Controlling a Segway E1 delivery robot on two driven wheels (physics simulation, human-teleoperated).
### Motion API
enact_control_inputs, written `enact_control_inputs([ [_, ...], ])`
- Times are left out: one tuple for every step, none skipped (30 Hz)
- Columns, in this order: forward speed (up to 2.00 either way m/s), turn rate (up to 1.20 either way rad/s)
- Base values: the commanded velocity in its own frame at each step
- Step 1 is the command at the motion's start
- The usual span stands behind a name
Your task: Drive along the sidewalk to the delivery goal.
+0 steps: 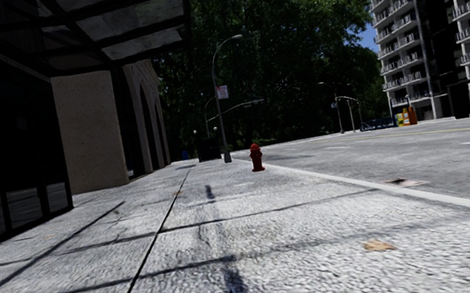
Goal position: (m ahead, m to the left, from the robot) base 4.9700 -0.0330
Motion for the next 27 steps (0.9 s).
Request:
enact_control_inputs([
  [2.00,0.00],
  [2.00,0.00],
  [2.00,0.00],
  [2.00,0.00],
  [2.00,0.00],
  [2.00,0.00],
  [2.00,0.00],
  [2.00,0.00],
  [2.00,0.00],
  [2.00,0.00],
  [2.00,0.00],
  [2.00,0.00],
  [2.00,0.00],
  [2.00,0.00],
  [2.00,0.00],
  [2.00,0.00],
  [2.00,0.00],
  [2.00,0.00],
  [2.00,0.00],
  [2.00,0.00],
  [2.00,0.00],
  [2.00,0.00],
  [2.00,0.00],
  [2.00,0.00],
  [2.00,0.00],
  [2.00,0.00],
  [2.00,0.00],
])
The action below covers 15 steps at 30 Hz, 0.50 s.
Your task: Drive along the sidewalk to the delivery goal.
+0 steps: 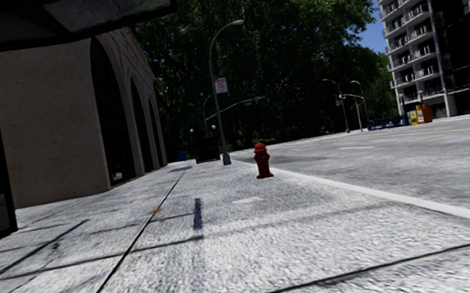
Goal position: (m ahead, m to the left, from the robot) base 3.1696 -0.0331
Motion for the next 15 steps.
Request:
enact_control_inputs([
  [2.00,0.01],
  [2.00,0.17],
  [2.00,0.30],
  [2.00,0.30],
  [2.00,0.35],
  [2.00,0.36],
  [2.00,0.36],
  [2.00,0.37],
  [2.00,0.37],
  [2.00,0.33],
  [2.00,0.23],
  [2.00,0.00],
  [2.00,0.00],
  [2.00,0.00],
  [2.00,0.00],
])
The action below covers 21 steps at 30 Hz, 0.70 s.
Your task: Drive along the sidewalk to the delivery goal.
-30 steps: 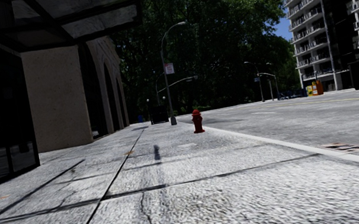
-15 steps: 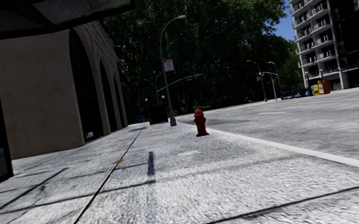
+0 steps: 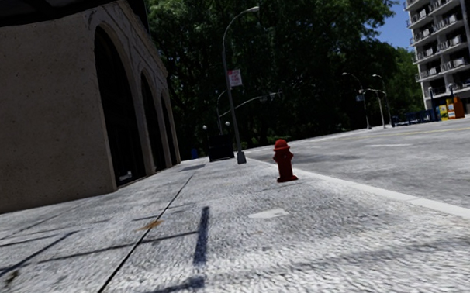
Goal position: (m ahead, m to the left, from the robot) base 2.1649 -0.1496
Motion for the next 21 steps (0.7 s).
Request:
enact_control_inputs([
  [2.00,0.00],
  [2.00,0.00],
  [2.00,0.00],
  [2.00,0.00],
  [2.00,0.00],
  [2.00,0.00],
  [2.00,0.00],
  [2.00,0.00],
  [2.00,0.00],
  [2.00,0.00],
  [2.00,0.00],
  [2.00,0.00],
  [2.00,0.00],
  [2.00,0.00],
  [2.00,0.00],
  [2.00,0.00],
  [2.00,0.00],
  [2.00,0.00],
  [2.00,0.00],
  [2.00,0.00],
  [2.00,0.00],
])
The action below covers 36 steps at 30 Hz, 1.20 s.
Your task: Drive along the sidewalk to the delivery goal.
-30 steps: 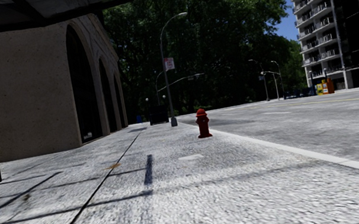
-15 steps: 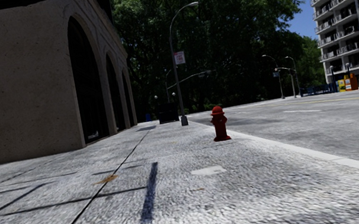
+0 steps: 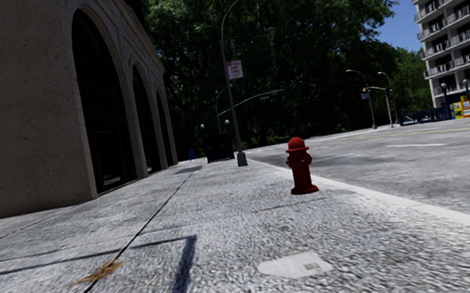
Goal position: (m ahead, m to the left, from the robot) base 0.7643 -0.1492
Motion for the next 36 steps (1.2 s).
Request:
enact_control_inputs([
  [2.00,0.00],
  [2.00,0.00],
  [2.00,0.00],
  [2.00,0.00],
  [2.00,0.00],
  [1.86,0.00],
  [0.69,0.00],
  [0.00,0.00],
  [0.00,0.00],
  [0.00,0.00],
  [0.00,0.00],
  [0.00,0.00],
  [0.00,0.00],
  [0.00,0.00],
  [0.00,0.00],
  [0.00,0.00],
  [0.00,0.00],
  [0.00,0.00],
  [0.00,0.00],
  [0.00,0.00],
  [0.00,0.00],
  [0.00,0.00],
  [0.00,0.00],
  [0.00,0.00],
  [0.00,0.00],
  [0.00,0.00],
  [0.00,0.00],
  [0.00,0.00],
  [0.00,0.00],
  [0.00,0.00],
  [0.00,0.00],
  [0.00,0.00],
  [0.00,0.00],
  [0.00,0.00],
  [0.00,0.00],
  [0.00,0.00],
])
